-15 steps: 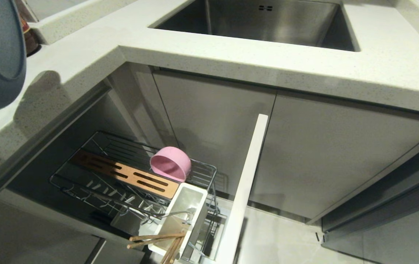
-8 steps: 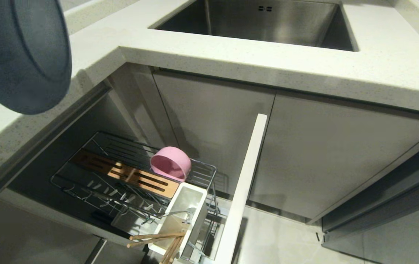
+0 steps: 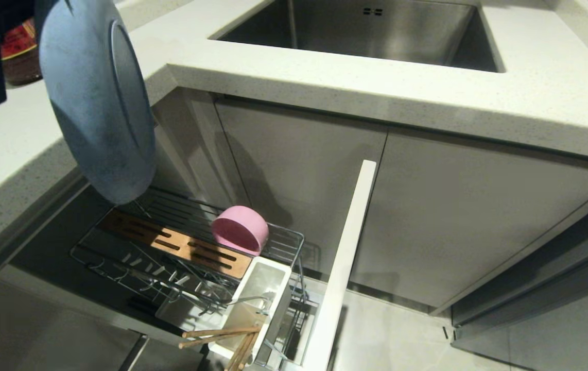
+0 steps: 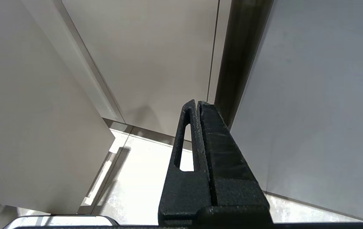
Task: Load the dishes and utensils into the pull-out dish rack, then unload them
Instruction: Pick up the plate and place it in the cupboard
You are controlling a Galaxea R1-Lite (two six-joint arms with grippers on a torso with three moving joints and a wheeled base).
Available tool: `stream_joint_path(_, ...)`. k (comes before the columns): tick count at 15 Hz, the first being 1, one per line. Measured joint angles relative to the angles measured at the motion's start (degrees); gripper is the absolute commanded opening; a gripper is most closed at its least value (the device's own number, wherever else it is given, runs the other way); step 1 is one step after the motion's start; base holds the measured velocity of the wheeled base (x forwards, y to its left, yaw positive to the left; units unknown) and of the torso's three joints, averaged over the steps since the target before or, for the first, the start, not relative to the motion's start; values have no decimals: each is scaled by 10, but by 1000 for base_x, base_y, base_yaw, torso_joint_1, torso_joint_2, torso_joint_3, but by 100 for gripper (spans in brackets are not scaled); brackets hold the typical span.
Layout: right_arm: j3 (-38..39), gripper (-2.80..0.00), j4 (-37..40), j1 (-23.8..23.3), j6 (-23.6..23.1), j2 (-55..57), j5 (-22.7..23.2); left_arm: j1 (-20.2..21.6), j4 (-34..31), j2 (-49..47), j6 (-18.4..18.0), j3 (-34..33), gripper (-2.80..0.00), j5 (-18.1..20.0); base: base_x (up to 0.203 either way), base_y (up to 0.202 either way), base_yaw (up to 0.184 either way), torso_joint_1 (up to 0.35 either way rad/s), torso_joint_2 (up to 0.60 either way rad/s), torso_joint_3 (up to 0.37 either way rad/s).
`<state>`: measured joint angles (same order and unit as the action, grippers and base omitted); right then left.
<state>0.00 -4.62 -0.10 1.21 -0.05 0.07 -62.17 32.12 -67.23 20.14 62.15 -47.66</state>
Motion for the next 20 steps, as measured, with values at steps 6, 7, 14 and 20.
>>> stream_joint_path(6,0,-280,0,0,0,0,0,7,142,-35,45,-79,-280,-159,0,0,0,0,0,0)
stream_joint_path(7,0,-280,0,0,0,0,0,7,144,-40,68,-85,-280,-173,0,0,0,0,0,0)
stream_joint_path(14,0,-280,0,0,0,0,0,7,137,-77,208,-109,-280,-242,0,0,0,0,0,0)
stream_joint_path(20,0,-280,0,0,0,0,0,36,137,-112,257,-137,-280,-269,0,0,0,0,0,0)
